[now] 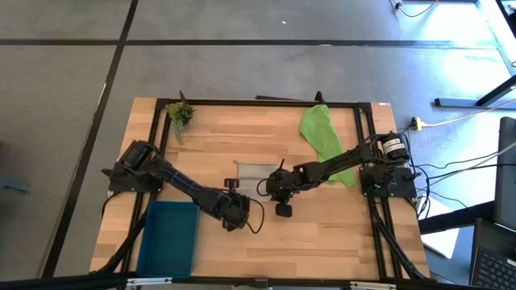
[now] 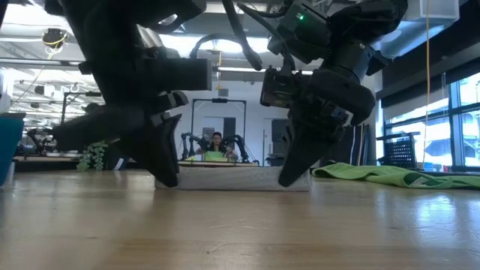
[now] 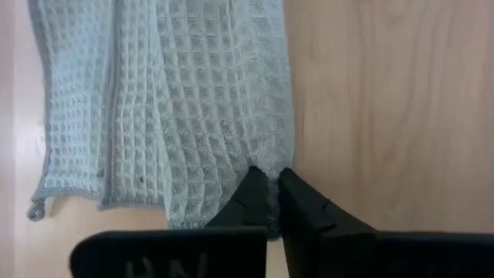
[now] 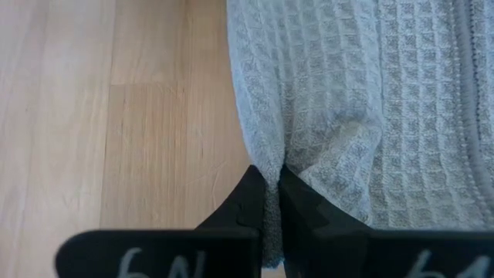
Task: Roll microfiber towels into tight, uniform cylinder then place into a basket
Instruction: Roll the gray towel
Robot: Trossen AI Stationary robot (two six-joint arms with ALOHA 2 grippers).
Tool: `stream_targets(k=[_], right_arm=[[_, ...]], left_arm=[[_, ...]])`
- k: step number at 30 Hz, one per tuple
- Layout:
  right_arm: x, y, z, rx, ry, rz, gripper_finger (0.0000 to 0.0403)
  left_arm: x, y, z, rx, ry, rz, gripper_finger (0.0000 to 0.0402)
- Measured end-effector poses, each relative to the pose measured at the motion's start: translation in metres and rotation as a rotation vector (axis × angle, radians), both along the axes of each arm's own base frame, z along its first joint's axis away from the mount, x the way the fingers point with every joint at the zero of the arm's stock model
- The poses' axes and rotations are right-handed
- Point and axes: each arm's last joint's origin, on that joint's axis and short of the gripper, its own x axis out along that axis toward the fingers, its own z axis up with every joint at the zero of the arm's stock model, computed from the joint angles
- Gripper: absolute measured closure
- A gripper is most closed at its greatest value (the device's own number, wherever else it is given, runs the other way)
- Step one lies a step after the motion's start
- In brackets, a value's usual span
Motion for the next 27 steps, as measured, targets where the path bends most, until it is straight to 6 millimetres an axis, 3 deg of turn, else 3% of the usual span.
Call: stream_targets(k=[6, 13, 27], right_arm=[[0.001, 0.0, 0.0, 0.003, -0.01, -0.001, 0.0385], [0.001, 0.0, 0.0, 0.003, -0.011, 0.0, 0.0385], [0.001, 0.0, 0.0, 0.005, -0.011, 0.001, 0.0385]], left_arm=[[0.004, 0.01, 0.033, -0.035, -0.029, -0.011, 0.04], [0.02, 0.035, 0.06, -0.01, -0.044, 0.065, 0.0401], [0.035, 0.098, 0.062, -0.191, -0.003, 0.169, 0.0401]])
